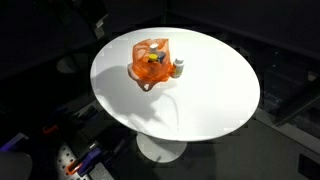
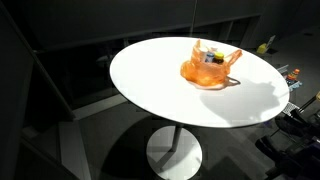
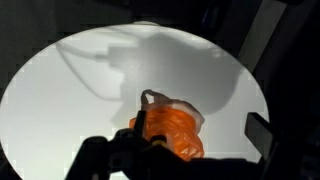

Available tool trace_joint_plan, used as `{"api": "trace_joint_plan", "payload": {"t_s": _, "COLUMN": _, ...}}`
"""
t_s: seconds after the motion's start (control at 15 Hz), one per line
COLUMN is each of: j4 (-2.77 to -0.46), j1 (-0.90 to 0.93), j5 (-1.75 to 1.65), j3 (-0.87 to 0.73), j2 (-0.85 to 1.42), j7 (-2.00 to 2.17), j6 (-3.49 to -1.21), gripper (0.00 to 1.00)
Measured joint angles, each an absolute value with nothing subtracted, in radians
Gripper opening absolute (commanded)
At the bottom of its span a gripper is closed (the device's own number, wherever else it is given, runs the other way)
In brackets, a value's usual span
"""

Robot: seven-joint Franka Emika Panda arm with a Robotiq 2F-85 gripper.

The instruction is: Put the white container in the orange plastic bag

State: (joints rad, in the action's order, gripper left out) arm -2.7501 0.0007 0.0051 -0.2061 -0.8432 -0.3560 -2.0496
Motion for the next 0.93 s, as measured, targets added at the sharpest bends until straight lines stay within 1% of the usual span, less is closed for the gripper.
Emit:
{"api": "trace_joint_plan", "payload": {"t_s": 0.27, "j4": -2.662, "j1": 0.001, "j5": 0.005, "j3": -0.173, "j2": -0.825, "j7": -0.347, "j6": -1.927, "gripper": 1.00}}
{"api": "trace_joint_plan", "payload": {"t_s": 0.53, "j4": -2.537, "j1": 0.001, "j5": 0.005, "j3": -0.158, "j2": -0.753, "j7": -0.338, "j6": -1.825, "gripper": 1.00}}
{"api": "trace_joint_plan", "payload": {"t_s": 0.93, "j4": -2.354, "j1": 0.001, "j5": 0.007, "j3": -0.161, "j2": -0.574, "j7": -0.337, "j6": -1.796, "gripper": 1.00}}
